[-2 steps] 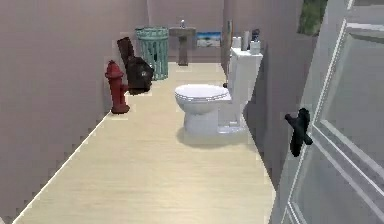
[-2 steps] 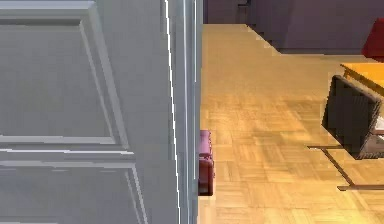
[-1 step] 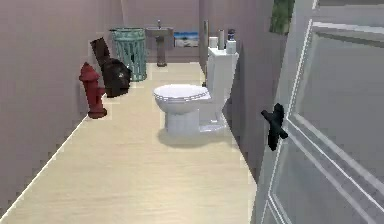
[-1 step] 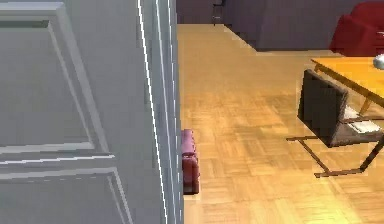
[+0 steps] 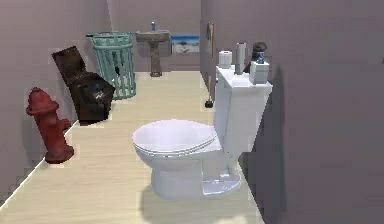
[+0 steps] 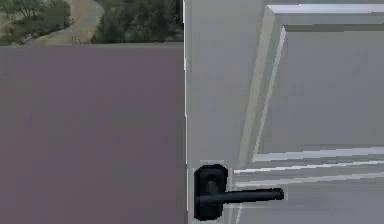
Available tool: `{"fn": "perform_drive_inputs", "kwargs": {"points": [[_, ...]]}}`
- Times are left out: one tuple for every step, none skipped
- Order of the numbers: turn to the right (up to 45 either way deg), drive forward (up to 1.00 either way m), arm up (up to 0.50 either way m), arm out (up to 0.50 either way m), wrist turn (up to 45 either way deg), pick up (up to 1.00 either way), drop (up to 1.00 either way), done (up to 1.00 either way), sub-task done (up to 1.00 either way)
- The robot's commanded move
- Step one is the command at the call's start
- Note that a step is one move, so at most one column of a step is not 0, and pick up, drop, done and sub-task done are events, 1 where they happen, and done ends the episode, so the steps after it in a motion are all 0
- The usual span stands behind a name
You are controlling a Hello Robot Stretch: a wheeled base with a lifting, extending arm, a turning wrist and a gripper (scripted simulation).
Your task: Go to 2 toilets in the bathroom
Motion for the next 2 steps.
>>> {"fn": "perform_drive_inputs", "kwargs": {"points": [[15.0,0.0,0.0,0.0,0.0,0.0,0.0,0.0,0.0],[0.0,0.05,0.0,0.0,0.0,0.0,0.0,0.0,0.0]]}}
